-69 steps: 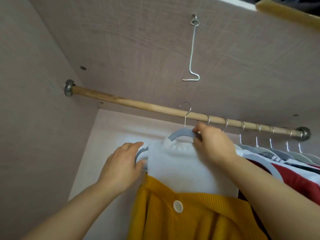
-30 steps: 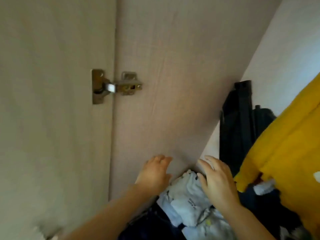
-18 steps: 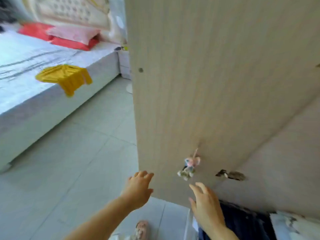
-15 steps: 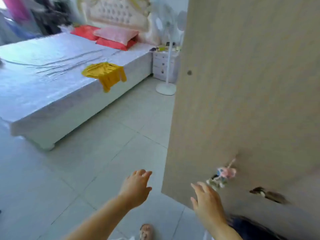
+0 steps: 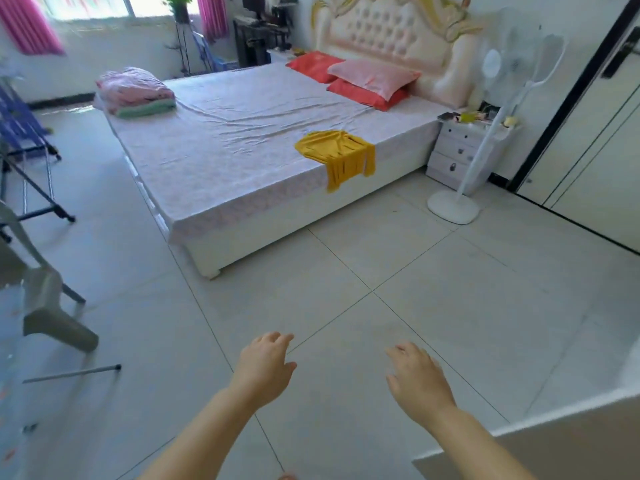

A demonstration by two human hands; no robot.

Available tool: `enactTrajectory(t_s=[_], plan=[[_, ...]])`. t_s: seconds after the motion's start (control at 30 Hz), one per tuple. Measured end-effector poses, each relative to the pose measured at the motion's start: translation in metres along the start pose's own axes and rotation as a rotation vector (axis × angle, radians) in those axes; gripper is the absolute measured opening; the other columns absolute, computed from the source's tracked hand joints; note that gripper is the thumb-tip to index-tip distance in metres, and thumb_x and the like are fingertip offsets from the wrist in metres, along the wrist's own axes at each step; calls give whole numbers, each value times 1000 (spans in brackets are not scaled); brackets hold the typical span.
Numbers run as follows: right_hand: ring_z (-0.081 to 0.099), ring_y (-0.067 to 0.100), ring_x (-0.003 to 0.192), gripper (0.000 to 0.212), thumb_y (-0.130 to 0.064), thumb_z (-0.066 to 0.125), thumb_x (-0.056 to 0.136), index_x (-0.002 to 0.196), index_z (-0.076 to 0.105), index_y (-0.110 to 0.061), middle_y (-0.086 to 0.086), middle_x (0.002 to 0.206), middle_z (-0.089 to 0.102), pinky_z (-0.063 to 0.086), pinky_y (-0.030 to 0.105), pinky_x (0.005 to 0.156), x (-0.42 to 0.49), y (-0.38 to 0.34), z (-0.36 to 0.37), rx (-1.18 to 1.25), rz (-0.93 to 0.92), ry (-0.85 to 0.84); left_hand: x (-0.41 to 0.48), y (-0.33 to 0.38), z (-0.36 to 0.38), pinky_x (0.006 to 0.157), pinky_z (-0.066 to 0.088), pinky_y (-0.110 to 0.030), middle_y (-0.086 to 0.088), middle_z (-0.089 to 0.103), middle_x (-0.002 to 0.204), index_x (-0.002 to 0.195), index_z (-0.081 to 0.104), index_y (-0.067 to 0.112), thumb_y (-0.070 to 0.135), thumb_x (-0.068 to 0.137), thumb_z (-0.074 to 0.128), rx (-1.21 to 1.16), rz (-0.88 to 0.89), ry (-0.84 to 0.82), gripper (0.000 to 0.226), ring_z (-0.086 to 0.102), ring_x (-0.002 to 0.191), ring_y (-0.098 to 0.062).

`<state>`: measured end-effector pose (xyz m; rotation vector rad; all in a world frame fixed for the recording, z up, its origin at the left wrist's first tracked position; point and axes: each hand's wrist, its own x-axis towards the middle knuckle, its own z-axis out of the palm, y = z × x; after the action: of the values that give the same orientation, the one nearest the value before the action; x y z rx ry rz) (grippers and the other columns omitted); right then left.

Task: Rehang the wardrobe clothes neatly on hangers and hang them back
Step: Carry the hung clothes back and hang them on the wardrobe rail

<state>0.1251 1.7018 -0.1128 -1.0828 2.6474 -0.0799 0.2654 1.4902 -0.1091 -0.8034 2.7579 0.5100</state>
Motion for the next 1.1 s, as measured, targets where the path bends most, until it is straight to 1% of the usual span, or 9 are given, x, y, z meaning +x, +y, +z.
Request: enactTrajectory(t_s=[0.2,0.33,0.47,0.6,0.7,0.83,0.97,1.1], plan=[[41,19,122,42,-30,43,94,136,38,-25,-3,132,42,33,29,99,91,-23,-24,-15,22,-58,80,-29,-42,105,31,-34,0,37,143,144,26,23,38,94,45,15,3,-50,55,34,130,-22],[40,19,121,42,-31,41,95,137,36,-24,-2,134,41,32,29,99,147,-16,-39,-43,22,-85,140,-31,-60,103,32,-33,0,38,142,143,27,24,38,94,46,12,10,-63,54,36,129,-22],[40,19,122,44,-32,43,95,138,36,-25,-2,134,40,32,29,99,217,4,-57,-41,27,-60,211,-23,-74,104,31,-34,0,37,143,143,27,24,38,94,45,15,17,-85,54,34,131,-23],[42,19,120,44,-30,42,95,138,36,-24,-2,133,42,33,28,99,303,30,-74,-16,9,-43,291,-13,-96,103,30,-34,0,36,143,142,28,24,37,93,45,43,-3,-61,53,33,131,-22],[41,19,122,45,-27,43,94,139,36,-23,-1,134,42,32,28,100,361,50,-95,-1,2,-65,349,0,-121,103,30,-34,1,37,142,141,28,24,36,93,46,59,-27,-68,53,33,131,-22],[43,20,120,42,-28,43,94,135,39,-23,0,132,43,33,29,99,440,80,-123,-3,-11,-78,424,21,-149,101,32,-33,0,37,140,141,28,24,37,93,45,68,-32,-67,52,35,129,-22],[41,20,124,44,-28,43,95,138,36,-24,0,135,41,32,30,101,511,101,-143,27,7,-95,492,33,-166,102,32,-33,0,36,142,142,28,24,37,93,46,54,-53,-71,53,34,130,-22],[40,21,125,45,-30,46,94,138,38,-23,2,137,40,33,30,100,589,118,-155,58,22,-117,571,36,-179,101,33,-34,0,37,141,141,28,24,37,93,46,60,-53,-82,53,35,129,-23]])
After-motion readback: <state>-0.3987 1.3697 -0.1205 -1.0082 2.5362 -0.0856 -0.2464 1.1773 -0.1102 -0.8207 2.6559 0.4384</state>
